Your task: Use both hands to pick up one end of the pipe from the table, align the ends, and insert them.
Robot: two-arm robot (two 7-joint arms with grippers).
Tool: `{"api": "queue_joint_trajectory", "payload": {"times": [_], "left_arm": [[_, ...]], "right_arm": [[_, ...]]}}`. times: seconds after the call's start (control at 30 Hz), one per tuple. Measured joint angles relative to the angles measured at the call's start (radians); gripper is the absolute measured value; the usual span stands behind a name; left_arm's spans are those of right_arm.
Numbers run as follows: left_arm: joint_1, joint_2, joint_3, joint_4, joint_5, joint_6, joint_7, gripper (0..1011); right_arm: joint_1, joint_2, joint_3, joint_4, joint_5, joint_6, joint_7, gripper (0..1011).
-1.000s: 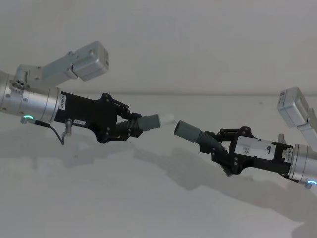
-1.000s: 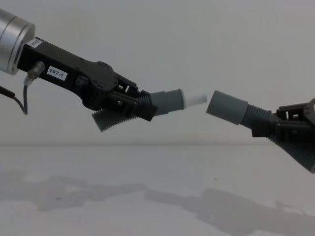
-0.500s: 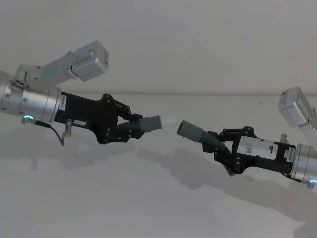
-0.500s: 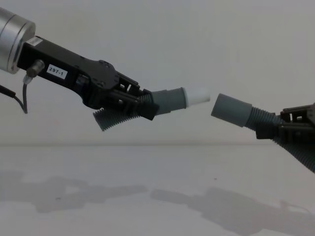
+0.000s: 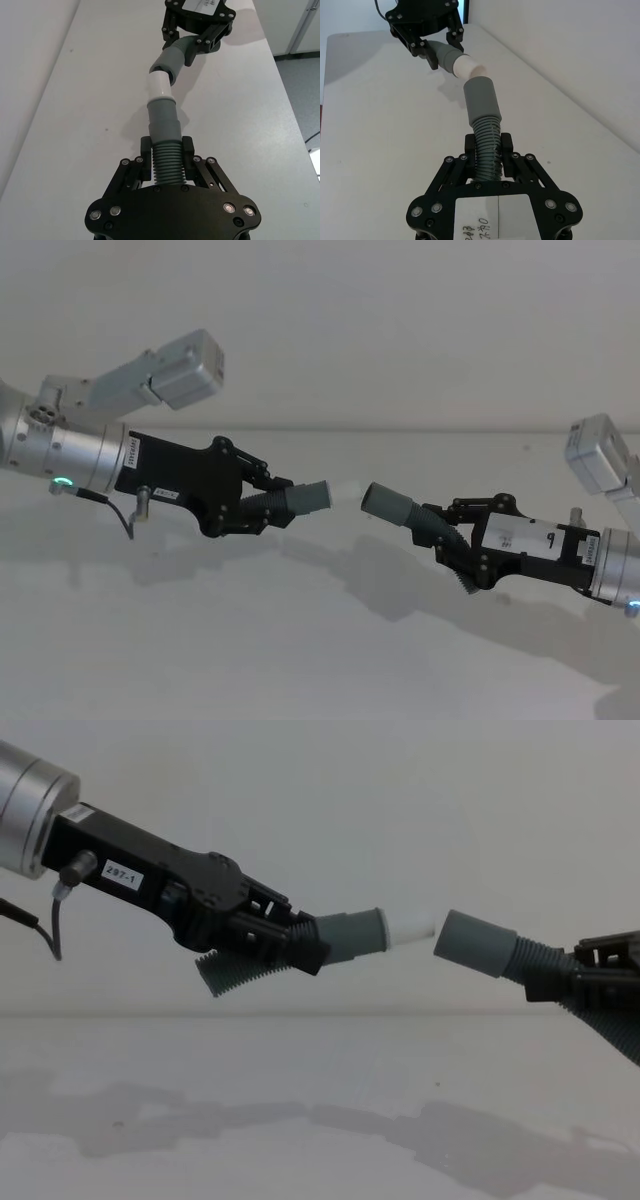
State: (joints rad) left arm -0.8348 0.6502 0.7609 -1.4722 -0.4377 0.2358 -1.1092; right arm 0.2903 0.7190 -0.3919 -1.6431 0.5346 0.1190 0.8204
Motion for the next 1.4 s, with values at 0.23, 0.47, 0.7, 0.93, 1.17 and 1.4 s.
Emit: {"api": "queue_joint_trajectory", "payload": {"times": [0.23, 0.47, 0.7, 0.93, 1.17, 1.4], "left_arm": [[-0.005, -0.006, 0.009, 0.009, -0.003, 0.000, 0.000, 343], [-0.011, -0.015, 0.018, 0.019, -0.009, -0.002, -0.001, 343], [-0.015, -0.022, 0.027, 0.026, -0.021, -0.013, -0.015, 343], [-0.021, -0.023, 0.038, 0.024, -0.035, -0.021, -0.045, 343], [-0.028, -0.007, 0.051, 0.010, -0.040, -0.020, -0.071, 343], [-0.033, 0.019, 0.059, -0.006, -0.040, -0.009, -0.086, 343]], "right_arm": [[0.006, 0.007, -0.006, 0.000, 0.006, -0.007, 0.011, 283], [0.015, 0.014, -0.015, -0.001, 0.013, -0.014, 0.030, 283], [0.026, 0.019, -0.025, -0.001, 0.018, -0.019, 0.045, 283], [0.037, 0.021, -0.034, 0.006, 0.022, -0.022, 0.053, 283], [0.045, 0.022, -0.041, 0.011, 0.026, -0.023, 0.055, 283], [0.052, 0.026, -0.048, 0.016, 0.028, -0.024, 0.056, 283]]}}
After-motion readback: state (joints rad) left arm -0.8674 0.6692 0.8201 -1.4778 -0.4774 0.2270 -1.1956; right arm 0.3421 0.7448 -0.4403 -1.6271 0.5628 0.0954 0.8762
